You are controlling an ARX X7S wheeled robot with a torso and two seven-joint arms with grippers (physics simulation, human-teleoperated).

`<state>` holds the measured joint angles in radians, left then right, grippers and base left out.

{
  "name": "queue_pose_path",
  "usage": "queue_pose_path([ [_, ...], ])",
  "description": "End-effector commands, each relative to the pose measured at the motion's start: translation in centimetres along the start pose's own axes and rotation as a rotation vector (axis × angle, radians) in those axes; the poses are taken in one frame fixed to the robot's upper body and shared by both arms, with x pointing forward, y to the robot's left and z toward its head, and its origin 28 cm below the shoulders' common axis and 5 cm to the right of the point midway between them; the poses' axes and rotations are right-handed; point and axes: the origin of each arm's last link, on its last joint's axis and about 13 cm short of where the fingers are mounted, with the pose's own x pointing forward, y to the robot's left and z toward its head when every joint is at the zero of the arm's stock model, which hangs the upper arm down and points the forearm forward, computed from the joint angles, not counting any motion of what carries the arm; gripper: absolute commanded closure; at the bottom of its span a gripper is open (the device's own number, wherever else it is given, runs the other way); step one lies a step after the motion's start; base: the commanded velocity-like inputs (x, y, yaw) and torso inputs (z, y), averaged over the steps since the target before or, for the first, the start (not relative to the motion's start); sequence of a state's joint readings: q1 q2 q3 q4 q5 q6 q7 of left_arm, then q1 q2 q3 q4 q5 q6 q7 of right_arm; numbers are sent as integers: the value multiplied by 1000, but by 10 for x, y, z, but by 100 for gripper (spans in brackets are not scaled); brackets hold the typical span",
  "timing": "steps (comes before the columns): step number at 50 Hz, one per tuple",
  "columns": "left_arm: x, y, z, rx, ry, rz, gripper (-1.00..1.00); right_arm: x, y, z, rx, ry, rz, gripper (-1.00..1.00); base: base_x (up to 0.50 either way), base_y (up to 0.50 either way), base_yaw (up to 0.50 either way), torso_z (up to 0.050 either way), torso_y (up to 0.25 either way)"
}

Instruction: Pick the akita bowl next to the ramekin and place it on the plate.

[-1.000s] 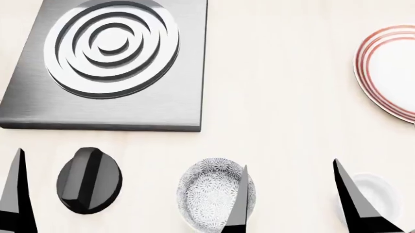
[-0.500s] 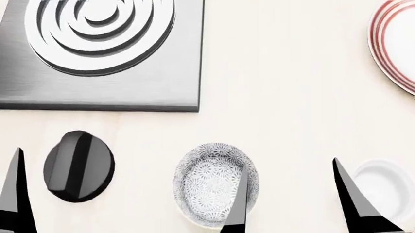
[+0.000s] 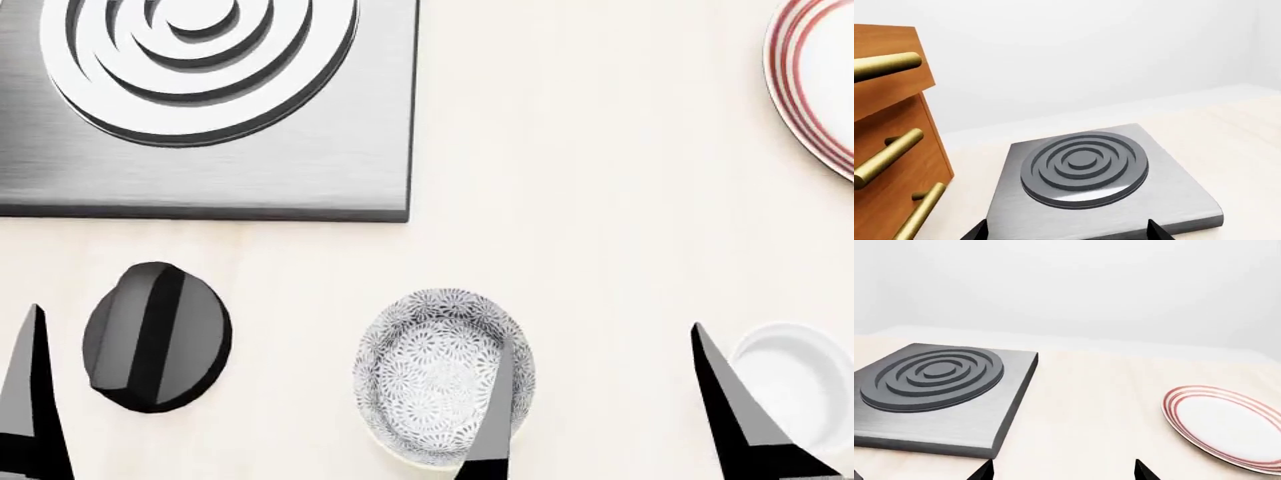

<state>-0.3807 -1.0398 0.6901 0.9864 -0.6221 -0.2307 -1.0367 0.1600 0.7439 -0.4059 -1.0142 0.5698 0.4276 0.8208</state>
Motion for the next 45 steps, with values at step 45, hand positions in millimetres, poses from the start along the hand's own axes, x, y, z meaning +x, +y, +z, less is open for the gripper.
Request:
queue_pose_path([
  [45, 0, -2, -3, 9, 9, -10, -100, 12, 1, 4, 322, 256, 63, -100, 0, 0, 0, 0, 0],
])
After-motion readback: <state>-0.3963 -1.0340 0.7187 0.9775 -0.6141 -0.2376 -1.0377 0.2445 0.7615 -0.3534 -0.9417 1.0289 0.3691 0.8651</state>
